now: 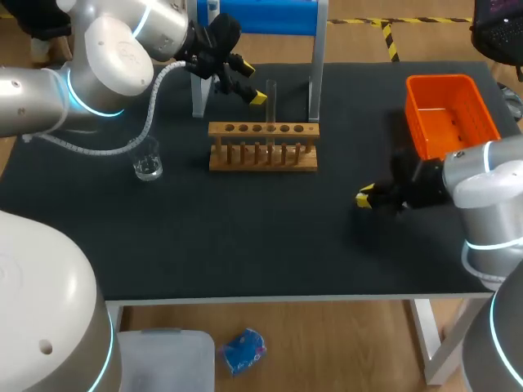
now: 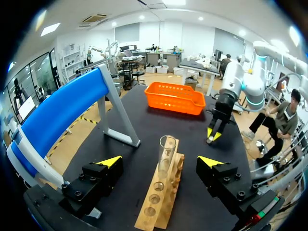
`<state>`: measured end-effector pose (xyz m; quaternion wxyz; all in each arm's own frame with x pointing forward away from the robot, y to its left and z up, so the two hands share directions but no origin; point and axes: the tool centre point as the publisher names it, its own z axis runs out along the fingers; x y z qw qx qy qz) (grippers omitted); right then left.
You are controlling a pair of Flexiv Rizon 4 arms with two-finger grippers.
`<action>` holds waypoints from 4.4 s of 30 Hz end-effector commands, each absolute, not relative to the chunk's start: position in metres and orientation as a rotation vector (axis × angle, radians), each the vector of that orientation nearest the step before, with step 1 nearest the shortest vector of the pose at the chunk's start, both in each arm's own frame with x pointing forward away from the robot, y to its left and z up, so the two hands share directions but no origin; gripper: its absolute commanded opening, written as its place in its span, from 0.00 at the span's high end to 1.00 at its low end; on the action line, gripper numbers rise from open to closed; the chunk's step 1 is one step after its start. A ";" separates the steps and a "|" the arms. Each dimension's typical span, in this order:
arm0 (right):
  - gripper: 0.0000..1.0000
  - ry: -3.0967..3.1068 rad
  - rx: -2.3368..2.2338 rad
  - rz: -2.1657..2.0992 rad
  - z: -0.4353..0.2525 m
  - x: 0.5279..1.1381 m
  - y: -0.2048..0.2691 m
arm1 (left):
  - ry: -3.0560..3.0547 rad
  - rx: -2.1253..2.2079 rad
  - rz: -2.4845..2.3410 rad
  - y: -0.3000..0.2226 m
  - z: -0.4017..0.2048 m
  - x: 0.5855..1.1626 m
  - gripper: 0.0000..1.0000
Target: Invert the test tube, pick up the pipette, mount the tip to pipette, aspirate from beaker and dispense into the tube, eject the tip, return the pipette, and cap with the stopper.
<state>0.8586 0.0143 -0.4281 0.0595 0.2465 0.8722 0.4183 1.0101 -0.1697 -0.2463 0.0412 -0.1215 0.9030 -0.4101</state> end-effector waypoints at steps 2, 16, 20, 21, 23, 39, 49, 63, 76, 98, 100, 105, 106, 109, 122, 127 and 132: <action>1.00 2.639 0.747 1.263 -0.425 0.855 0.012 | 2.773 -0.372 -1.251 -0.170 -0.245 1.012 0.00; 1.00 2.641 0.711 1.370 -0.360 0.859 0.019 | 2.773 -0.372 -1.251 -0.170 -0.245 1.012 0.00; 1.00 2.667 0.677 1.455 -0.329 0.863 0.022 | 2.773 -0.372 -1.251 -0.170 -0.245 1.012 0.00; 1.00 2.678 0.672 1.483 -0.322 0.863 0.023 | 2.773 -0.372 -1.251 -0.170 -0.245 1.012 0.00; 1.00 2.691 0.642 1.509 -0.309 0.865 0.024 | 2.773 -0.372 -1.251 -0.170 -0.245 1.012 0.00; 1.00 2.762 0.410 1.480 -0.237 0.898 0.058 | 2.773 -0.372 -1.251 -0.170 -0.245 1.012 0.00; 1.00 2.742 0.332 1.457 -0.212 0.916 0.086 | 2.773 -0.372 -1.251 -0.170 -0.245 1.012 0.00; 1.00 2.742 0.332 1.457 -0.212 0.916 0.086 | 2.773 -0.372 -1.251 -0.170 -0.245 1.012 0.00; 1.00 2.769 0.173 1.503 -0.208 0.961 0.130 | 2.773 -0.372 -1.251 -0.170 -0.245 1.012 0.00; 1.00 2.793 0.083 1.491 -0.215 1.010 0.194 | 2.773 -0.372 -1.251 -0.170 -0.245 1.012 0.00; 1.00 2.792 0.081 1.491 -0.215 1.011 0.195 | 2.773 -0.372 -1.251 -0.170 -0.245 1.012 0.00; 1.00 2.790 0.084 1.493 -0.218 1.015 0.197 | 2.773 -0.372 -1.251 -0.170 -0.245 1.012 0.00; 1.00 2.791 0.084 1.494 -0.219 1.015 0.197 | 2.773 -0.372 -1.251 -0.170 -0.245 1.012 0.00; 1.00 2.795 0.087 1.502 -0.221 1.016 0.199 | 2.773 -0.372 -1.251 -0.170 -0.245 1.012 0.00; 1.00 2.813 0.072 1.495 -0.224 1.012 0.202 | 2.773 -0.372 -1.251 -0.170 -0.245 1.012 0.00; 1.00 2.805 0.062 1.490 -0.218 1.013 0.202 | 2.773 -0.372 -1.251 -0.170 -0.245 1.012 0.00; 1.00 2.803 0.053 1.489 -0.217 1.012 0.202 | 2.773 -0.372 -1.251 -0.170 -0.245 1.012 0.00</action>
